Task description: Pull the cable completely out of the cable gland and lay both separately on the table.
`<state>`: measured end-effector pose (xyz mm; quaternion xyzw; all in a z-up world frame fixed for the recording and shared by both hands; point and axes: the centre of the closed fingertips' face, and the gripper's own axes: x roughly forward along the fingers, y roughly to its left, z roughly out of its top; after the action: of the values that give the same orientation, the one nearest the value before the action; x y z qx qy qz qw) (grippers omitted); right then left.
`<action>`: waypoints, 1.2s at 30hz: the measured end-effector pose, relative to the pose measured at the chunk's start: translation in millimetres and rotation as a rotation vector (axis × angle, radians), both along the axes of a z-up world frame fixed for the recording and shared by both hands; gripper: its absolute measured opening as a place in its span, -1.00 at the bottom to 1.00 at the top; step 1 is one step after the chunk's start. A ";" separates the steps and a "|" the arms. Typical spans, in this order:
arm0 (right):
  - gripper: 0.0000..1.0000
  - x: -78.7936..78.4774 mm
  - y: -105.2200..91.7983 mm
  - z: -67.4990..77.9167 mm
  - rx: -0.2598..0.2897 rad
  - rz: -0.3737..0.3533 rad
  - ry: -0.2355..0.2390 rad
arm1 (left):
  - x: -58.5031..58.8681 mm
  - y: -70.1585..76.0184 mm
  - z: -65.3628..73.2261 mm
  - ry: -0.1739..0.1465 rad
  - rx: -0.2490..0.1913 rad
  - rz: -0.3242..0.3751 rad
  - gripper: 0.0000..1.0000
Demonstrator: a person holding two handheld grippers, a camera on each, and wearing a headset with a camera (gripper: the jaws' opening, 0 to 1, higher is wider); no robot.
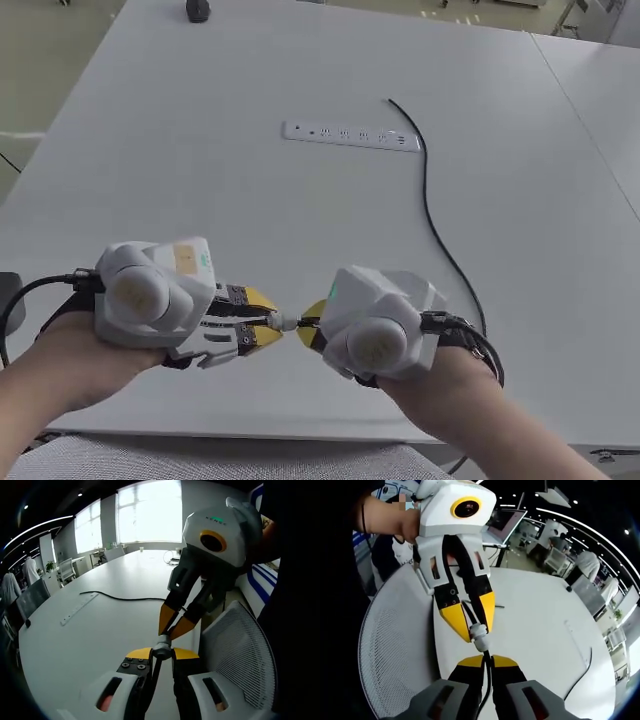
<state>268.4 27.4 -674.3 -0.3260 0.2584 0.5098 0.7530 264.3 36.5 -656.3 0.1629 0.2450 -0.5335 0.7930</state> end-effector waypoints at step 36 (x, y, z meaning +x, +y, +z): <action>-1.00 15.5 -50.6 -35.2 0.056 -0.357 0.243 | 3.4 -3.3 2.7 -0.002 -0.010 0.004 -0.70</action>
<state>283.9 -23.2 -709.5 -0.1903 0.3866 0.4111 0.8033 267.8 33.2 -653.7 0.1591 0.2417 -0.5331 0.7951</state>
